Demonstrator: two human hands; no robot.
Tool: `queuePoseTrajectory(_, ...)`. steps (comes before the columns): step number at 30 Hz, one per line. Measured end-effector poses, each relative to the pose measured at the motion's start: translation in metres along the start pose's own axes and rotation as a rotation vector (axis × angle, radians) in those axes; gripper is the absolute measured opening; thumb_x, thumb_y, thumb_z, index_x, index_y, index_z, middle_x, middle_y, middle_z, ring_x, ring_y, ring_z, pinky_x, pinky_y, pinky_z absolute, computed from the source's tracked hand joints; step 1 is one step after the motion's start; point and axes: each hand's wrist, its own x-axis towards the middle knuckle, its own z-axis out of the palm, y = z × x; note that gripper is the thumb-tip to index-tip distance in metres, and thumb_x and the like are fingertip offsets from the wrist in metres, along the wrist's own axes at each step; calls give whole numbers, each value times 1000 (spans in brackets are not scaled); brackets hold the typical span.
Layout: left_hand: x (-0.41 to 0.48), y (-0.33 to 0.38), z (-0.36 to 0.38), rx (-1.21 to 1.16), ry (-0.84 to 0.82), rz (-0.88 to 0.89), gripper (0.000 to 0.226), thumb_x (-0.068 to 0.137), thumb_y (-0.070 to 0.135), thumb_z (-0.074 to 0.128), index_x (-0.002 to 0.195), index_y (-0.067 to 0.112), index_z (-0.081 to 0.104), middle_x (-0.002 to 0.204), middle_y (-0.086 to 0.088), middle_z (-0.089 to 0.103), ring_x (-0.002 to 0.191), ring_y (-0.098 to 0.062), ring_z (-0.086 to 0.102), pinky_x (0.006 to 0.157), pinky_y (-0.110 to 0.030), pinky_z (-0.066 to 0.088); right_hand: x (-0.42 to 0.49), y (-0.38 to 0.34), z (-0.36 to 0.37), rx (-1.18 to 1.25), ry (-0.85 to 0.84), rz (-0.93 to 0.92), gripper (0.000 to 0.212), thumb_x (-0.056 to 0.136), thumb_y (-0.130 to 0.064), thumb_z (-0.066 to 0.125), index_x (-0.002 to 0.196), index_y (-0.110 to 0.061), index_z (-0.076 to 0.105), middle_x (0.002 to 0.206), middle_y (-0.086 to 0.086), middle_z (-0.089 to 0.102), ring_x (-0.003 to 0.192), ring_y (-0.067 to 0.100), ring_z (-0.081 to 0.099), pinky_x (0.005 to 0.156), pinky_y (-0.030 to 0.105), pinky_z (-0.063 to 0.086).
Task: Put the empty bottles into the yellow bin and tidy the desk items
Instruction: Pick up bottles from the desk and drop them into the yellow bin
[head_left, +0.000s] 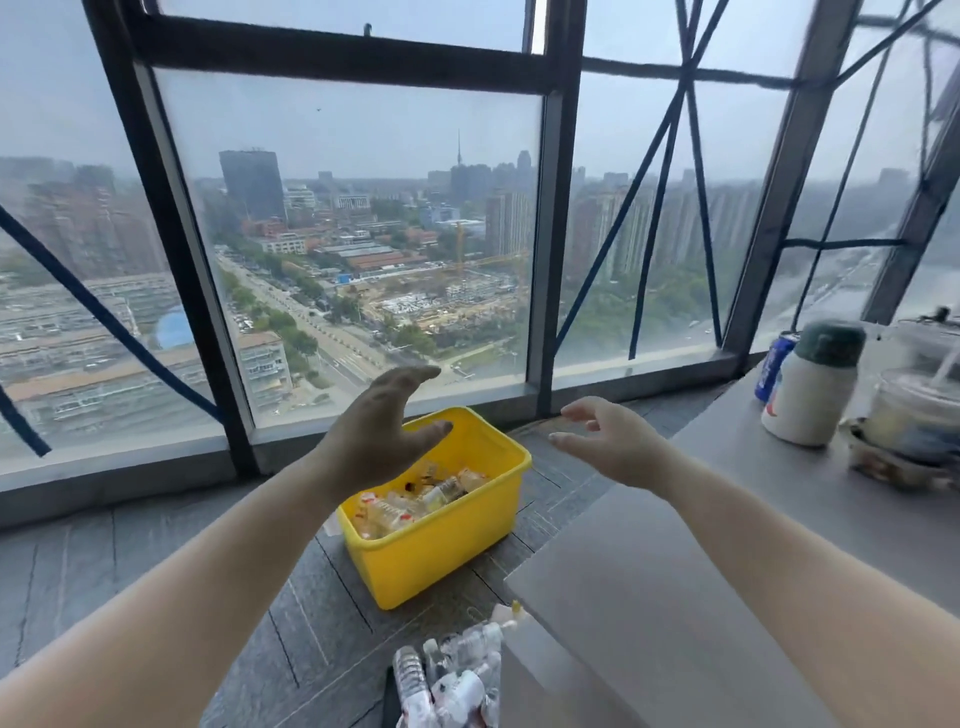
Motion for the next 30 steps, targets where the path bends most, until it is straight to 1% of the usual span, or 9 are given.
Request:
queuePoseTrajectory(4,-34,55,21,-32,-53,17,73,89,37,61,150,26,22,154,4,28,141,-16,28,108,-29,27,-75,20,-33,-66,89,-28,52,88,-41,61,133,-17,49,136,0,53,126,17,47,99,29,37)
queuePoseTrajectory(6,-52,86,34,-48,-81,32,74,89,37,62,150,25,21,155,4,27,141,-15,27,109,-28,25,-114,35,-49,-74,119,-9,51,88,-41,61,133,-19,50,136,-3,53,128,16,45,101,28,35)
queuePoseTrajectory(9,-78,135,56,-100,-98,65,73,88,37,63,149,24,25,154,4,30,141,-14,27,108,-25,24,-173,56,-74,-77,166,19,53,87,-38,63,134,-18,48,138,-3,50,130,15,43,103,26,31)
queuePoseTrajectory(11,-98,176,72,-141,-104,94,70,88,35,64,147,23,29,151,2,34,139,-14,30,102,-20,25,-221,74,-94,-78,231,45,58,86,-35,66,137,-16,45,141,0,48,130,15,42,100,21,29)
queuePoseTrajectory(13,-119,219,89,-182,-115,125,70,87,33,65,147,22,31,151,2,35,138,-14,32,103,-19,25,-271,92,-117,-98,303,90,61,86,-37,66,138,-18,43,141,-2,48,130,15,43,96,20,29)
queuePoseTrajectory(15,-136,256,104,-206,-135,169,71,86,33,66,146,21,32,152,1,34,139,-15,31,107,-22,23,-317,108,-136,-103,359,145,61,86,-39,65,139,-21,41,141,-3,48,130,14,44,96,22,32)
queuePoseTrajectory(19,-165,315,129,-251,-173,253,68,86,29,67,145,20,34,150,-1,35,138,-15,31,98,-13,19,-393,133,-162,-52,415,257,60,86,-42,64,138,-23,41,142,-3,47,130,15,43,95,24,34)
queuePoseTrajectory(22,-183,345,142,-268,-219,295,68,86,32,66,146,24,32,150,-1,34,137,-15,31,100,-17,22,-439,145,-179,4,475,325,57,86,-41,64,136,-23,43,141,-2,48,129,16,44,96,25,35)
queuePoseTrajectory(30,-213,411,174,-333,-263,329,69,85,37,66,145,24,33,150,-2,35,136,-18,33,105,-25,27,-538,171,-213,-62,570,462,58,86,-40,65,137,-22,44,143,-2,46,132,18,42,99,26,34)
